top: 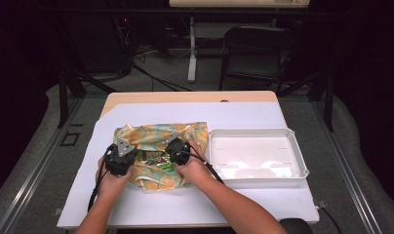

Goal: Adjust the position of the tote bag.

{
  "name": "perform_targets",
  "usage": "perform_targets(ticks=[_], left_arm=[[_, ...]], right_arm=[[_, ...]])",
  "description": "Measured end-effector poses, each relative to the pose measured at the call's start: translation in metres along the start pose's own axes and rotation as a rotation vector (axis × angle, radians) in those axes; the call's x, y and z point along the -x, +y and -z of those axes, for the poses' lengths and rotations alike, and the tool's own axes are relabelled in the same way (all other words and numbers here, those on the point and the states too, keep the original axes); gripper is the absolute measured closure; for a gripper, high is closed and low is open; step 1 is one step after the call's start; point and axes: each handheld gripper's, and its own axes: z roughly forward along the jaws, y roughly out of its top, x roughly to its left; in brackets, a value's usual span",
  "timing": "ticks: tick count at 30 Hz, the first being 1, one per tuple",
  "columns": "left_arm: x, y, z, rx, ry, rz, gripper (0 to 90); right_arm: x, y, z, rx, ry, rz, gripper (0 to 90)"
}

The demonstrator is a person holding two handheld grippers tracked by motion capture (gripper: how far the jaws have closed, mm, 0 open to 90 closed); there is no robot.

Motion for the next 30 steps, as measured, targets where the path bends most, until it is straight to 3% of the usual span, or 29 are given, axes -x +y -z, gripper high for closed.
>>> perform_targets(ticks=[6,16,24,30], left_arm=[[0.000,0.000,0.000,0.007,0.003,-0.003,90.0],[-0.005,0.007,0.000,-0.011,-0.013,0.001,90.0],[-0.010,0.019,0.001,-0.010,0.001,0.004,88.5],[-0.010,0.019,-0.005,-0.035,0.000,0.010,72.6]], right_arm=[[0.006,0.000,0.002,0.017,0.041,-0.024,89.7],[0.015,0.003,0.015,0.073,0.073,-0.055,90.0],[0.028,0.011,0.024,0.111,0.105,-0.115,90.0],[0.034,0.024,0.026,0.120,0.109,-0.121,90.0]])
